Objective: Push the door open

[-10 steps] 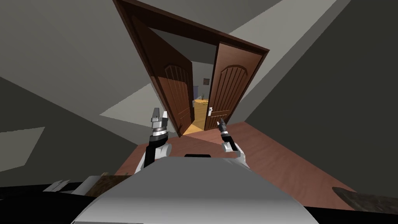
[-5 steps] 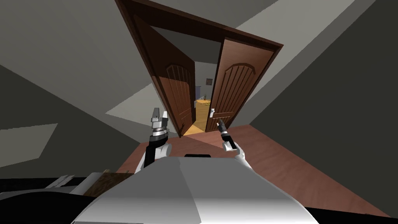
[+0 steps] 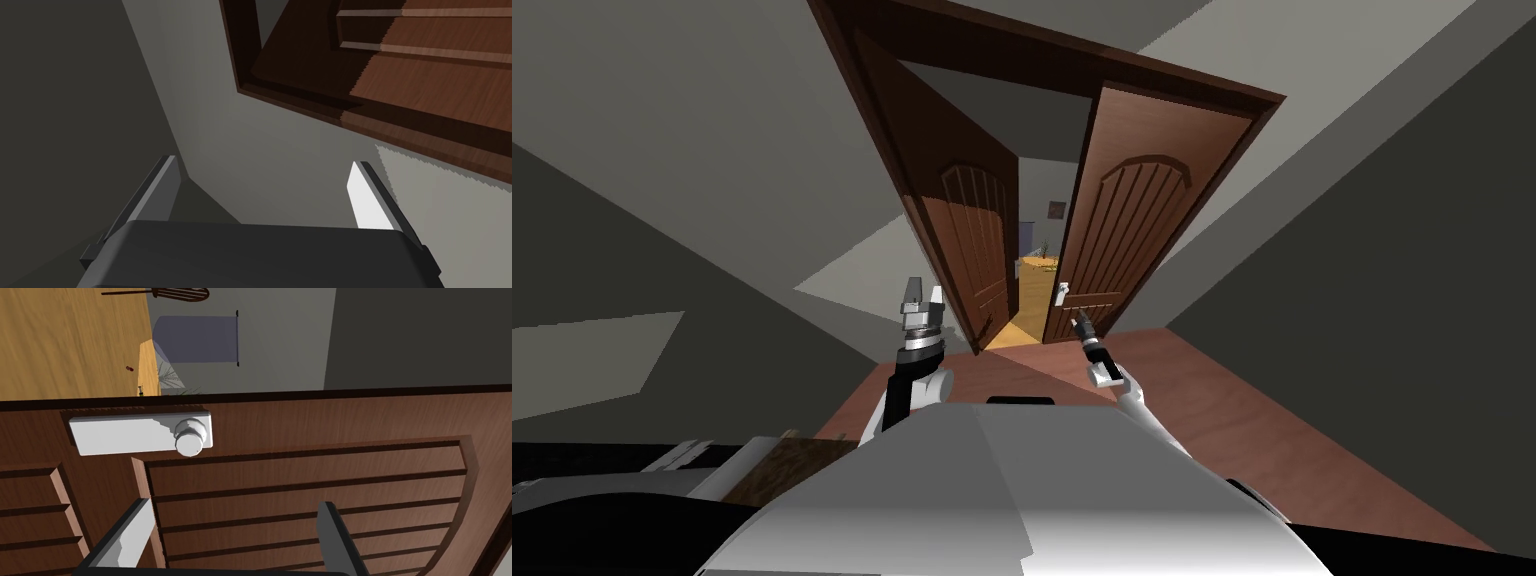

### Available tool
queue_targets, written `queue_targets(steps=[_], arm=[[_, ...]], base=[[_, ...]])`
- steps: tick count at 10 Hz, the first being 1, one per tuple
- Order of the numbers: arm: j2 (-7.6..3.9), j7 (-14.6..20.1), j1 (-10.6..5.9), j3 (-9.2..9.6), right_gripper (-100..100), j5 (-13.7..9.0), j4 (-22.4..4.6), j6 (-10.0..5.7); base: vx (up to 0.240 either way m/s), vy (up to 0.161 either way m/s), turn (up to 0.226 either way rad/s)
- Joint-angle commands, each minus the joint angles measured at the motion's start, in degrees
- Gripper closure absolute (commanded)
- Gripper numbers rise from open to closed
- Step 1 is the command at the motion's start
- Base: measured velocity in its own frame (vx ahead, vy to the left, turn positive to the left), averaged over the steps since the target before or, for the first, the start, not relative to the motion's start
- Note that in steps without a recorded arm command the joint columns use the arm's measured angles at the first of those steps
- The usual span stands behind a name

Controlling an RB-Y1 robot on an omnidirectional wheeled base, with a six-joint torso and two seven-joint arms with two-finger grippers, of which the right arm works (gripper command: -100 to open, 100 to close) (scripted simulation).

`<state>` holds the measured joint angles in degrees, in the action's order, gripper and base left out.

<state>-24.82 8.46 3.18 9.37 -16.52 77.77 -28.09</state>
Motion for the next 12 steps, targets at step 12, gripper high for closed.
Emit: queue_targets(steps=[12], arm=[[-6.76, 5.68, -7.98, 3.38, -100, -4.15, -18.15, -1.30]], base=[[0.097, -0.058, 0.087]])
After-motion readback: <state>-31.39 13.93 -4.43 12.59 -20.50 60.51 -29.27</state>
